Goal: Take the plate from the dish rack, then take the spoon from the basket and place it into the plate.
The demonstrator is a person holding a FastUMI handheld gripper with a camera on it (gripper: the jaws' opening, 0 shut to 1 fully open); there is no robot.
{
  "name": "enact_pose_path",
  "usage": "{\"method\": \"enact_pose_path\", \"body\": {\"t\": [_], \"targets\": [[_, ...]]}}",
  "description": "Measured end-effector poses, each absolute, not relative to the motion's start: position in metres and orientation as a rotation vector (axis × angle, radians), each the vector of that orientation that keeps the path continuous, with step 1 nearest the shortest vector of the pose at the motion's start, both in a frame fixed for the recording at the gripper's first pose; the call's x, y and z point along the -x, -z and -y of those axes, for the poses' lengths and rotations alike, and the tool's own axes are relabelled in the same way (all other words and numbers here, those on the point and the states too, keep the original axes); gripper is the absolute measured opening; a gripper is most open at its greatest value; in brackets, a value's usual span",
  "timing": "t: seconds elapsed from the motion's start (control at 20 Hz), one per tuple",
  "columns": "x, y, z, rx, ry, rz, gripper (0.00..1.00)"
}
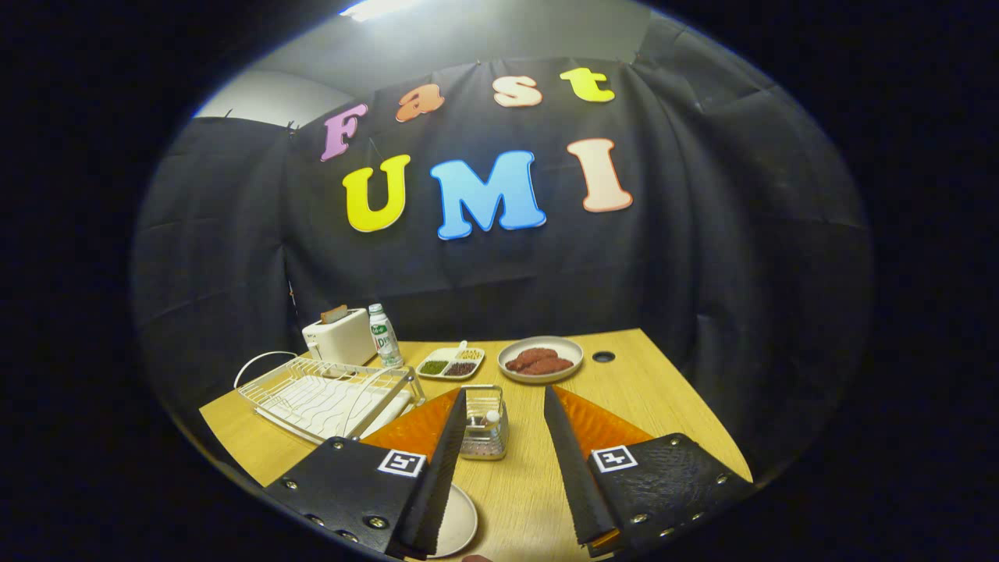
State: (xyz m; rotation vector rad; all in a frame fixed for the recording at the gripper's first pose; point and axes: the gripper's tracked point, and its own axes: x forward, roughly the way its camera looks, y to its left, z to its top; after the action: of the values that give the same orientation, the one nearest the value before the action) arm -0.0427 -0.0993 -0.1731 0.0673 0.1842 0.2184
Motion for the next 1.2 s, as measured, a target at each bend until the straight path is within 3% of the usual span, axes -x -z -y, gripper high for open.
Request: {"method": "enact_pose_path", "body": {"t": [0.2, 1.2], "targets": [[0.019, 0.174, 0.093, -0.033, -0.209, -0.08, 0.63], [-0.058, 0.265, 0.056, 0.006, -0.251, -0.092, 0.63]]}}
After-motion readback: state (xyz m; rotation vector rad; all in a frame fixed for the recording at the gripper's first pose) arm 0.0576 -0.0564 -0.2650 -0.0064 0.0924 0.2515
